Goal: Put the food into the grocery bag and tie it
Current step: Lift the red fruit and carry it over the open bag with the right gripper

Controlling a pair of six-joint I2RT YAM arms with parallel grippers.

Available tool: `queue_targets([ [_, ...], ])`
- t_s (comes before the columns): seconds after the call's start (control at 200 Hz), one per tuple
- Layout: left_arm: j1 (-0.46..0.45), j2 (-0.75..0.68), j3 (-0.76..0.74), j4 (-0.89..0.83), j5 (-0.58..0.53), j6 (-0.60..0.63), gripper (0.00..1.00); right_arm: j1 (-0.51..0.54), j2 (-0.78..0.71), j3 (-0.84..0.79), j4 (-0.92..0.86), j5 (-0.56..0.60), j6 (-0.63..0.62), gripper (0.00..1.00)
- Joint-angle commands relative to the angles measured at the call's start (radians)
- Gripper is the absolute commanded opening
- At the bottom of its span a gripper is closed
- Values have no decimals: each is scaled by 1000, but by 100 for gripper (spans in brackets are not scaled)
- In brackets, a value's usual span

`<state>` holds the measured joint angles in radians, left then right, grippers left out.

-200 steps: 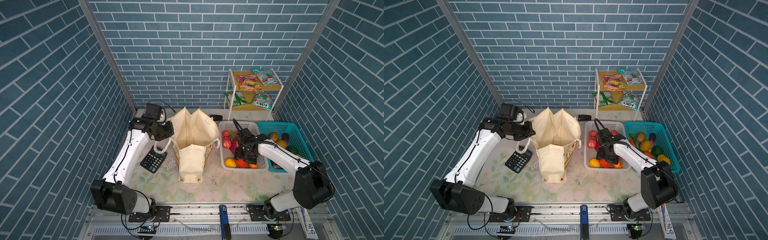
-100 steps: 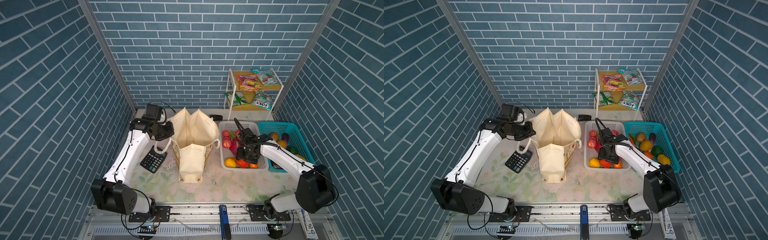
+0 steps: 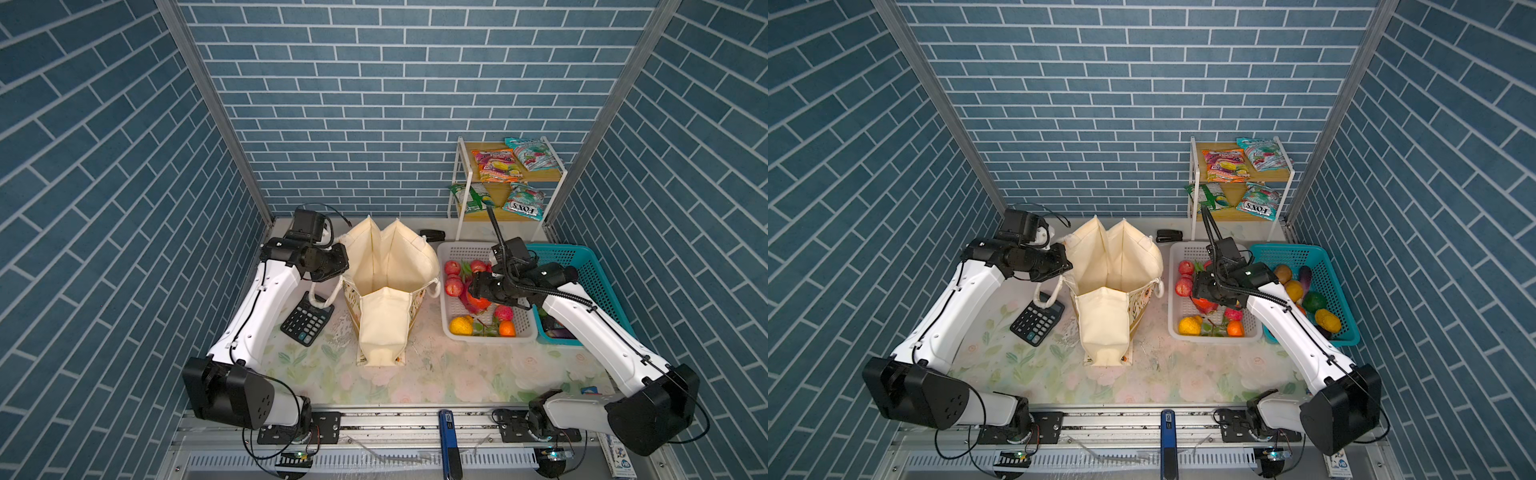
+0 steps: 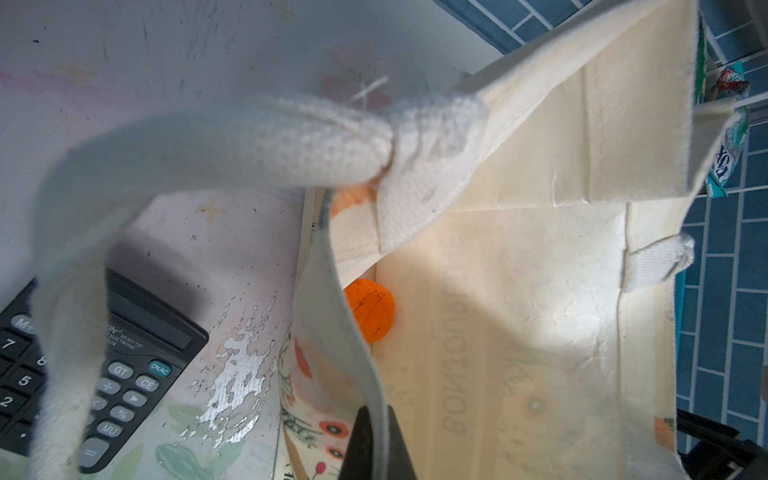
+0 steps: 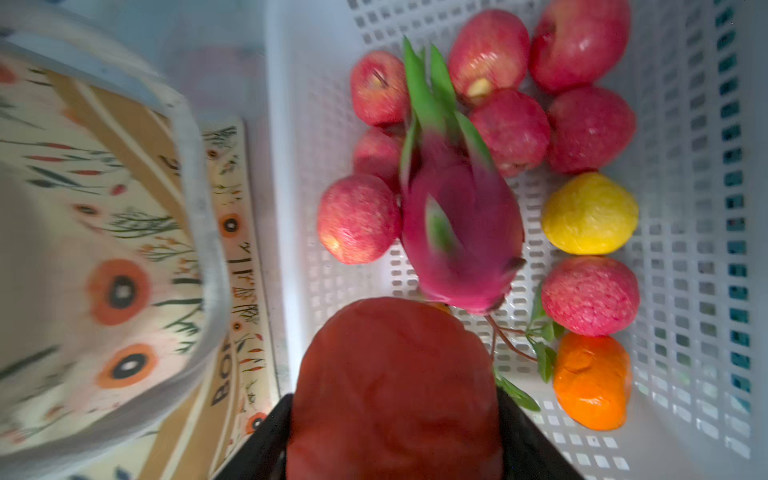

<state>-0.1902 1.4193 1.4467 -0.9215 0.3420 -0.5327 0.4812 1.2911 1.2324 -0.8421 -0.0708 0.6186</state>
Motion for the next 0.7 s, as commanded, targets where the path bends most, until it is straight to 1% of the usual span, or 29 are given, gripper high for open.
queue_targets([
  [0.0,-6,-11,-19,-20,10,-3,0,-3,14,85,46,-124,-54,62],
  [0.12,-6,-15,-19,-21,8,-3,0,-3,49,171,80,-218,-47,61],
  [0.355,-6,-22,-26,-22,7,-5,0,-1,146,386,71,-297,-12,59],
  [0.535,-6,-29,-28,-25,8,-7,0,5,200,496,107,-342,46,59],
  [0.695,-6,-40,-28,-24,11,-6,0,43,244,562,154,-345,72,58],
])
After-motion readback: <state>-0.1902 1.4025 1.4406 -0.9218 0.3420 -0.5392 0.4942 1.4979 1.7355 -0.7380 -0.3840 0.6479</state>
